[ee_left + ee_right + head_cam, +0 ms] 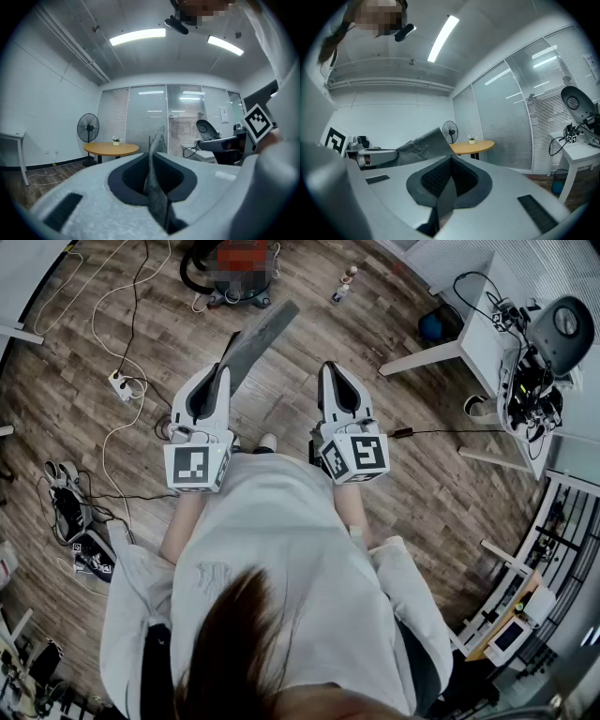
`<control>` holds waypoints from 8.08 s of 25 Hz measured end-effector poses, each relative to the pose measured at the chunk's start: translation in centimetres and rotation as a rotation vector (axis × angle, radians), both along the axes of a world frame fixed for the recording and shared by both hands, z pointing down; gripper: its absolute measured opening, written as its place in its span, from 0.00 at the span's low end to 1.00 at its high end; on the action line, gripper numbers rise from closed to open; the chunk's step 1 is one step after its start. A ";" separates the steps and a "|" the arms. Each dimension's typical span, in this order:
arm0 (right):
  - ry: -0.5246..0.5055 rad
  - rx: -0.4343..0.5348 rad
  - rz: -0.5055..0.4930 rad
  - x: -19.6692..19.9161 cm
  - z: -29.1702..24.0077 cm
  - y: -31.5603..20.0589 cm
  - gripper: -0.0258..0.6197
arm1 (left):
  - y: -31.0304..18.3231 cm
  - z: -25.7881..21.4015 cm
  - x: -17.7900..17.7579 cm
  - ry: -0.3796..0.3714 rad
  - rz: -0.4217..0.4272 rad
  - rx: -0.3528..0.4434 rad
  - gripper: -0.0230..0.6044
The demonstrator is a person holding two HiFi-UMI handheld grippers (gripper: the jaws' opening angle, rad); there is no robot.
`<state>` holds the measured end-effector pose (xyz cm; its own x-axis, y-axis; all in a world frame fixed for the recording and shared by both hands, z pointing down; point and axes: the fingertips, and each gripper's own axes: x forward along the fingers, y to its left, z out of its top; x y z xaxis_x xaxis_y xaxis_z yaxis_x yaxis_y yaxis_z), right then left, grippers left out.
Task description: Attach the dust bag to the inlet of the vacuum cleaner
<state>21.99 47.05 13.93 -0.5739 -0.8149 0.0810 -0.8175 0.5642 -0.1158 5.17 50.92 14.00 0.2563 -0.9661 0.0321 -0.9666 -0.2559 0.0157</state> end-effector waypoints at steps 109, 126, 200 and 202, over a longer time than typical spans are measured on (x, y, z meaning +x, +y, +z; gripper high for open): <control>0.044 -0.141 -0.005 -11.1 3.2 -49.1 0.04 | -47.6 4.9 -15.4 -0.131 0.116 -0.208 0.10; 0.103 -0.062 -0.096 -15.6 3.9 -48.8 0.05 | -46.7 10.9 -10.3 -0.199 0.607 -0.306 0.10; 1.020 -0.405 -1.036 -22.2 60.6 -46.0 0.09 | -49.5 61.5 -8.4 -0.625 0.724 -0.897 0.13; 1.017 -0.410 -1.029 -22.1 60.7 -46.3 0.09 | -49.8 61.5 -8.3 -0.623 0.720 -0.898 0.13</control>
